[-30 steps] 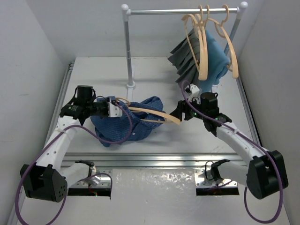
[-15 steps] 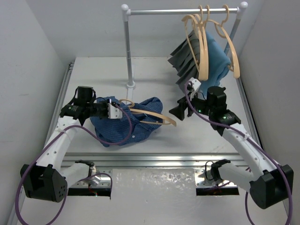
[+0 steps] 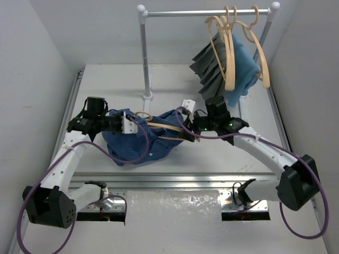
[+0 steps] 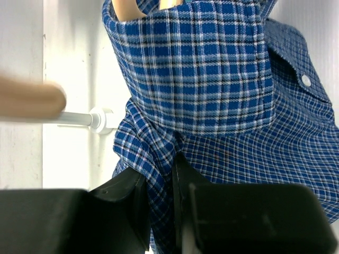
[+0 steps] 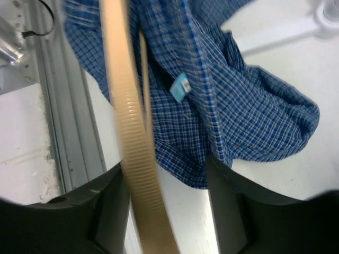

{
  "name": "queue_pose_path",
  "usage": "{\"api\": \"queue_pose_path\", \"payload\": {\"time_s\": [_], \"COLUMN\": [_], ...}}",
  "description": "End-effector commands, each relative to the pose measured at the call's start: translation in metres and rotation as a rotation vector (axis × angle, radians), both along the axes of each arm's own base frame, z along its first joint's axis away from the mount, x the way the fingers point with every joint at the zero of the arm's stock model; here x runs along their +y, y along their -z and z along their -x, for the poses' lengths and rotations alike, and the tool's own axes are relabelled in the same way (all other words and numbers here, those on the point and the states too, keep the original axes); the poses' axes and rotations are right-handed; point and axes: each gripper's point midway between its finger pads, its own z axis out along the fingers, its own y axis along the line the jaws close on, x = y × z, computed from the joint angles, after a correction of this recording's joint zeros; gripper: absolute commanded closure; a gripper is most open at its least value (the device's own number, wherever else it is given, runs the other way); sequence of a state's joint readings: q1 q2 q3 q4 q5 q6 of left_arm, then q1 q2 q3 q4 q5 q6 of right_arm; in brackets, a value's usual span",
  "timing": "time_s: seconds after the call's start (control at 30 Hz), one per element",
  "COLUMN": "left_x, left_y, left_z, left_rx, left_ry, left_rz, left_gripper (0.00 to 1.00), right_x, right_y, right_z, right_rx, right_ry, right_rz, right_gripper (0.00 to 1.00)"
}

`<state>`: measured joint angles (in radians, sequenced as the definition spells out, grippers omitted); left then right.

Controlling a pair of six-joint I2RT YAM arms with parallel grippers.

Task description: Place the shirt on the hanger

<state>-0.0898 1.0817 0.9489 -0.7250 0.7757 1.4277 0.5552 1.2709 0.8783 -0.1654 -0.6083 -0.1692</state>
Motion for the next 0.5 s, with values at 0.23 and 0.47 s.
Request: {"api": "queue_pose_path", "payload": {"time_s": [0.23, 0.47], "left_x": [-0.027, -0.052], "left_y": [-0.035, -0.057], "left_z": [0.017, 0.035], "left_rx": [-0.036, 0.007], "left_ry": [0.146, 0.245], "left_rz": [0.126, 0.244], "left_gripper": [1.0, 0.98], "right_x": [0.034, 0.058], "right_y": [-0.016, -0.053], "right_z": [-0.025, -0.021], "right_rx": [-0.222, -0.507], "right_ry": [-0.079, -0.146], "right_rz": [0.038, -0.014], "right_gripper": [1.0, 1.0]}}
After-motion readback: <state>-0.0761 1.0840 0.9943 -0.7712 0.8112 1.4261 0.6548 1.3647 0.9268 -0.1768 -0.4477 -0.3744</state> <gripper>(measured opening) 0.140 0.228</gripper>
